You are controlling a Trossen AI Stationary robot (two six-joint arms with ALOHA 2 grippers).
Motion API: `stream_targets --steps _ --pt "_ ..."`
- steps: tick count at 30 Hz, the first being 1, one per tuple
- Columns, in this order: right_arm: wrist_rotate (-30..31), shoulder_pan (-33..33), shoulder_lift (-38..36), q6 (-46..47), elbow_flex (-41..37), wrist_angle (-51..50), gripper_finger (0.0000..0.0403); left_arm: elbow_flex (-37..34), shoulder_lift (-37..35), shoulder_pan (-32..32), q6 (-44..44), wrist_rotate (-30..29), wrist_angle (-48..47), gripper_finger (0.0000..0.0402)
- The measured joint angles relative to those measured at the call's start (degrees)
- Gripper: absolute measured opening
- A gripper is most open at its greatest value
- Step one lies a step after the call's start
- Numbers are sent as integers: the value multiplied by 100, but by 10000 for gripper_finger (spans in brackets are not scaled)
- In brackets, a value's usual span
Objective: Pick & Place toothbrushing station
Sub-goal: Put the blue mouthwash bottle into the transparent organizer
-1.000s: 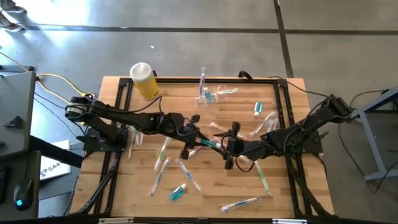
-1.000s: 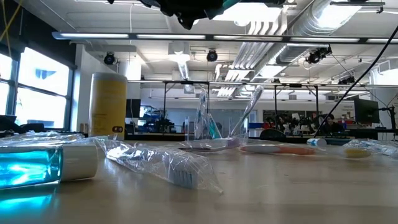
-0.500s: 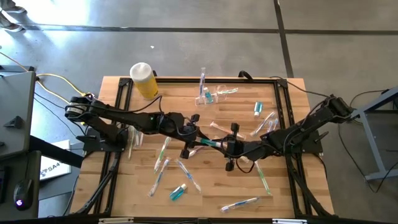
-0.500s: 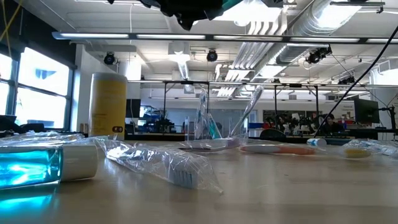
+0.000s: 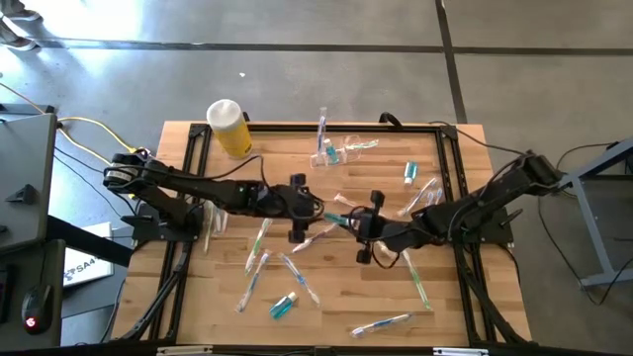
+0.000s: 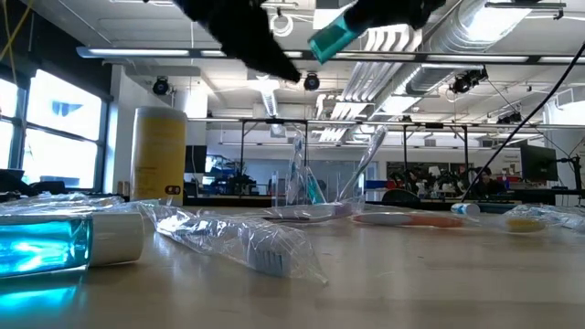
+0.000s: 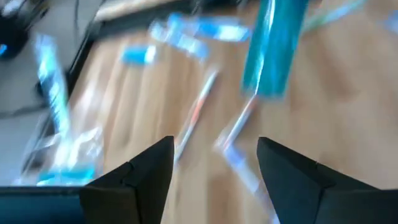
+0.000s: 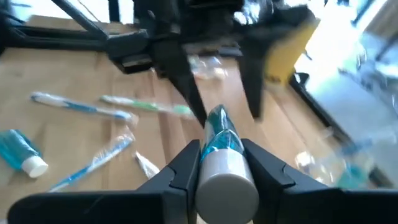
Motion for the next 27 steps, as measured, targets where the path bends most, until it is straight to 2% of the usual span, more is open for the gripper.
stream_targets --steps 5,10,15,20,27 --pt "-218 -603 -47 1140 2 -871 82 -2 0 0 -207 -444 -1253 227" --pt "-1030 -1509 -68 1619 328 -1645 82 -4 0 0 -691 -482 -1923 227" --pt "-1619 -2522 -37 1630 907 -2274 82 -45 0 -2 -1005 -468 -2055 227" --pt "-2195 -3442 -33 1618 1206 -2497 82 -408 0 -2 -1099 -398 -1923 228" --pt "-2886 -4276 351 1455 1228 -2157 82 -1078 0 -2 -1373 -378 -1437 228"
